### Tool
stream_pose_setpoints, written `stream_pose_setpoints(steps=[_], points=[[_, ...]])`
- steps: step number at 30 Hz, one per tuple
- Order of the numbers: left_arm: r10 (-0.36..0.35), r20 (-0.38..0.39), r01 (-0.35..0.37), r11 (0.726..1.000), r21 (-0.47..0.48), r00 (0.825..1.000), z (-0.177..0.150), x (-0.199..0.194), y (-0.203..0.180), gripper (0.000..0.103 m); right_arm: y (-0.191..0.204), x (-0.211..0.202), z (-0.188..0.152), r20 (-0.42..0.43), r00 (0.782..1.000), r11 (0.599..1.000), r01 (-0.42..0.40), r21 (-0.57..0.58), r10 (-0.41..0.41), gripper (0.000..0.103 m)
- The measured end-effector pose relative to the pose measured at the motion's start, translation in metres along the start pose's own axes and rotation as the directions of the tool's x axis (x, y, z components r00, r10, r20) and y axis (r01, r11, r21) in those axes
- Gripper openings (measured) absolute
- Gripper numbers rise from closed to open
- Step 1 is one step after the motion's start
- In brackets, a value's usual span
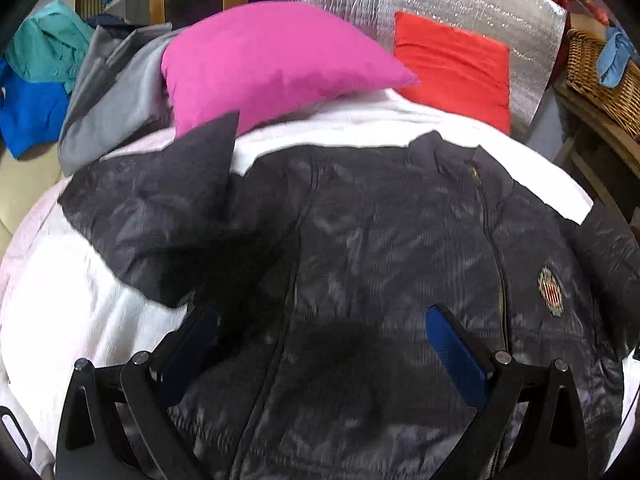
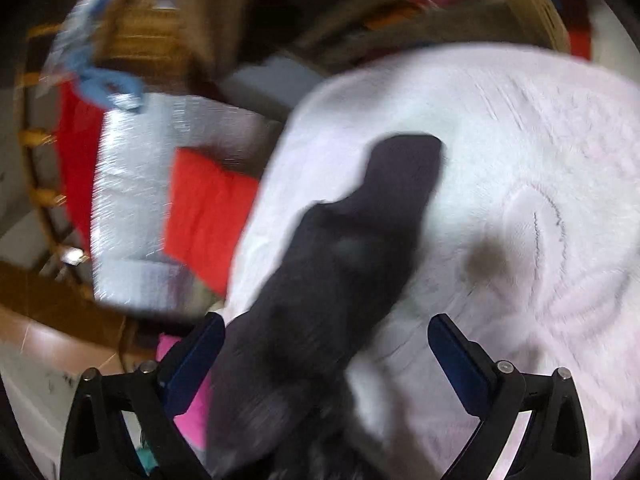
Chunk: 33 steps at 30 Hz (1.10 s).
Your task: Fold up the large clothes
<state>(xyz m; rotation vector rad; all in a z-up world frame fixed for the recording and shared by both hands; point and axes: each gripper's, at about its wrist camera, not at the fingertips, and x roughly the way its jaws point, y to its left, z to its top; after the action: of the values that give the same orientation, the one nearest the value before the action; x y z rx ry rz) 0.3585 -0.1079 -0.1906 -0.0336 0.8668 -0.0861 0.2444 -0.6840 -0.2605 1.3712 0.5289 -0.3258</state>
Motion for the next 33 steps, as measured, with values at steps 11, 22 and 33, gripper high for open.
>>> stream_pose_setpoints(steps=[11, 22, 33], points=[[0.09, 0.039, -0.09, 0.996, 0.007, 0.995, 0.021, 0.009, 0.018, 0.103, 0.048, 0.021, -0.001, 0.055, 0.998, 0.989, 0.013, -0.145, -0.005, 0.02], [0.154, 0.095, -0.145, 0.985, -0.094, 0.984, 0.024, -0.024, 0.073, 0.103, 0.197, 0.015, -0.159, -0.13, 0.974, 0.815, -0.227, -0.534, 0.187, 0.02], [0.183, 0.105, -0.162, 0.969, -0.186, 0.977, 0.023, -0.038, 0.12, 0.103, 0.193, 0.093, -0.325, -0.601, 0.79, 0.764, -0.461, -0.451, 0.121, 0.081]])
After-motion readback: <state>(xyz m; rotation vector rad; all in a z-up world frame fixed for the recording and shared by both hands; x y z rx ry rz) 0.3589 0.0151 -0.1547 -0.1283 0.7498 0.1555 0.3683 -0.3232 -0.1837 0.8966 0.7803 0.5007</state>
